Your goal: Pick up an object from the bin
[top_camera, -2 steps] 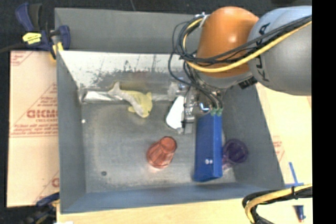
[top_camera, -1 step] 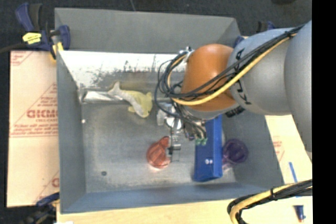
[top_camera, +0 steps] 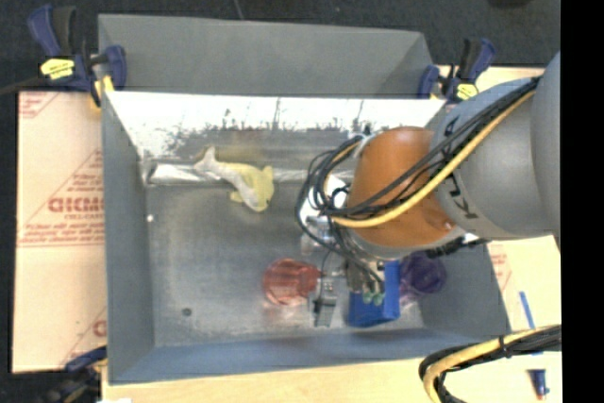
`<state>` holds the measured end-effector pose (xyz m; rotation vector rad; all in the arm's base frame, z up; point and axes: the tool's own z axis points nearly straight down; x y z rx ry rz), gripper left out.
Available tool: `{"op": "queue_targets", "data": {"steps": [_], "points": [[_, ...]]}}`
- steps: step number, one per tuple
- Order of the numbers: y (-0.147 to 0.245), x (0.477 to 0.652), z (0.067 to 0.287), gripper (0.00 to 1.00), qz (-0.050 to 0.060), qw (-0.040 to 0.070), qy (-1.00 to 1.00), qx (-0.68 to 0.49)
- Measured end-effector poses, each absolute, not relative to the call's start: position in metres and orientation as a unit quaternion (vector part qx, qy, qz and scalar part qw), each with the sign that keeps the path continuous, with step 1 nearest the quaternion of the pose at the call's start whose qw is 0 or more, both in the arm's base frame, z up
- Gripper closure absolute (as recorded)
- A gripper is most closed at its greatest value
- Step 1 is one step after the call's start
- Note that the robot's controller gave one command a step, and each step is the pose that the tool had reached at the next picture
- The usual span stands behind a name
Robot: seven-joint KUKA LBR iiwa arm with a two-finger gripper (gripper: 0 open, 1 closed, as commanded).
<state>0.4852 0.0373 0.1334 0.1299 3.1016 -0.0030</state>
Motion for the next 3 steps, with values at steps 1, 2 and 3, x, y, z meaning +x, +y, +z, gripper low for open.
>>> {"op": "queue_targets", "data": {"steps": [1,2,3], "points": [[0.065,0.485,0.095,0.00,0.000,0.029,0.998,0.052],[0.053,0.484,0.107,0.00,-0.002,0.017,0.999,0.051],[0.053,0.483,0.106,0.00,-0.002,0.015,0.999,0.050]]}}
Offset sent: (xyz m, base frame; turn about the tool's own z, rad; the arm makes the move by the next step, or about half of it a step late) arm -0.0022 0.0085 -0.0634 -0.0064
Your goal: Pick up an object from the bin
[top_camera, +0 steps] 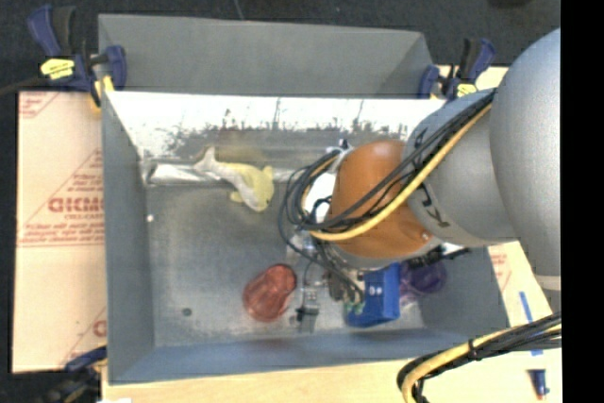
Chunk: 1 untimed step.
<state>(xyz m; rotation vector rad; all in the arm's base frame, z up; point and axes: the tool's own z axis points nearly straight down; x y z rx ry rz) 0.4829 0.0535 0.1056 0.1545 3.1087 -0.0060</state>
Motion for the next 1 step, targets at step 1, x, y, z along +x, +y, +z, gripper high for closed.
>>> {"op": "queue_targets", "data": {"steps": [1], "points": [[0.0702,0.4794,0.0906,0.00,-0.003,0.015,1.000,0.017]]}}
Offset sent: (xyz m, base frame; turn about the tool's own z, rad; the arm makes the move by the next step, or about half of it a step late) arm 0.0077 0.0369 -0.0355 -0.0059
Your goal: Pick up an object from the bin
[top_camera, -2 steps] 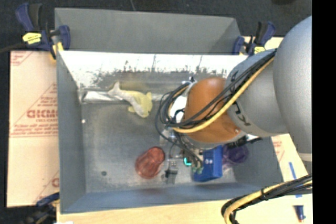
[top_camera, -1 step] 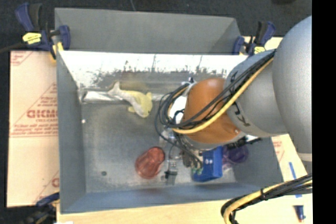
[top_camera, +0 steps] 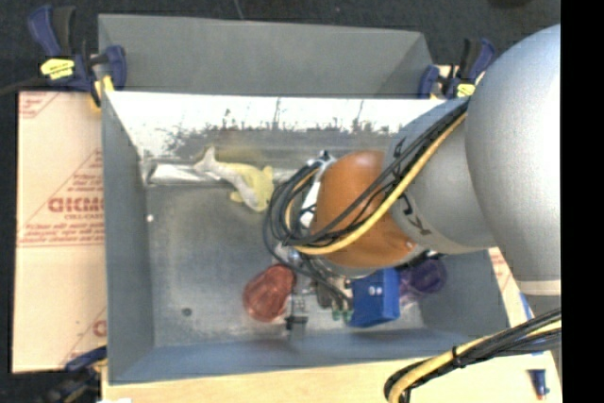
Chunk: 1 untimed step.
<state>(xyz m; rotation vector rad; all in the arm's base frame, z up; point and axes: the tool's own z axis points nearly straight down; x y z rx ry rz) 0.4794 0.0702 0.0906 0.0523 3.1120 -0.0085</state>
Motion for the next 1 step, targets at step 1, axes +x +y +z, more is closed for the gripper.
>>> {"op": "queue_targets", "data": {"steps": [1], "points": [[0.0903,0.4915,0.0691,0.00,-0.002,0.016,0.999,0.046]]}}
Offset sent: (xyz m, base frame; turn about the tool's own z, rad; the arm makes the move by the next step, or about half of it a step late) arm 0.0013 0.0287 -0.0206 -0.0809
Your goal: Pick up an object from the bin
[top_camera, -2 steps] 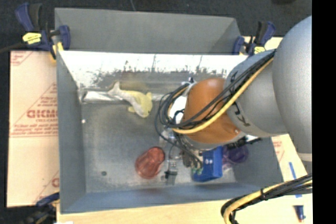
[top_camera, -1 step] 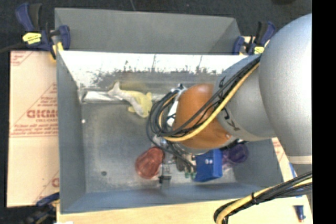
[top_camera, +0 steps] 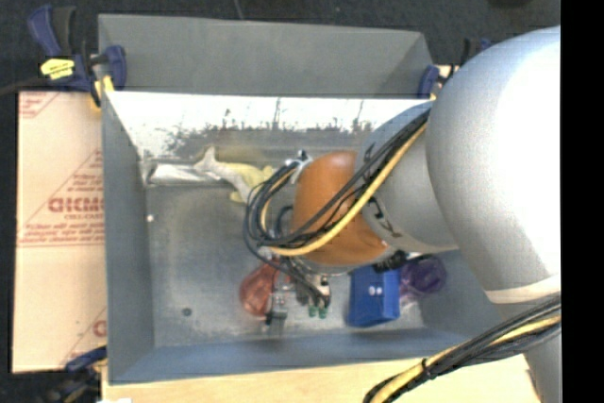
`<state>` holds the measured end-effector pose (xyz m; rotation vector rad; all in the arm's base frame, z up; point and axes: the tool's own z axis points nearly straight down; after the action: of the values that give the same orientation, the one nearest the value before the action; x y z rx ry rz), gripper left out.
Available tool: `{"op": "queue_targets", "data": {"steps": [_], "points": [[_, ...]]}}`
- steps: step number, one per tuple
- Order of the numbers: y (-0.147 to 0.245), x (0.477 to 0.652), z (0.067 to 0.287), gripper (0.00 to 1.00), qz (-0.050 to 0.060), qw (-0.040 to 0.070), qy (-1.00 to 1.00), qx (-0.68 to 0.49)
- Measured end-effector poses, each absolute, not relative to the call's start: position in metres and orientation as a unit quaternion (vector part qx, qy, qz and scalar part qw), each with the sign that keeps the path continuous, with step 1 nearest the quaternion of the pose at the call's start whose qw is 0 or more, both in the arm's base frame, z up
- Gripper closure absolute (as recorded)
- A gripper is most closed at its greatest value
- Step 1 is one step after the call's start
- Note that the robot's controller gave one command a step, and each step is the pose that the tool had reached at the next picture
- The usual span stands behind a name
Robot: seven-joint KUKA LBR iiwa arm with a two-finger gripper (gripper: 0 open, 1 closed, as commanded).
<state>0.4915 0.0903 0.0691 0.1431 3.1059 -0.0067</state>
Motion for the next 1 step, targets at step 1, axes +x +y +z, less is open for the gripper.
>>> {"op": "queue_targets", "data": {"steps": [1], "points": [[0.0975,0.4815,0.0703,1.00,-0.003,0.016,1.000,-0.023]]}}
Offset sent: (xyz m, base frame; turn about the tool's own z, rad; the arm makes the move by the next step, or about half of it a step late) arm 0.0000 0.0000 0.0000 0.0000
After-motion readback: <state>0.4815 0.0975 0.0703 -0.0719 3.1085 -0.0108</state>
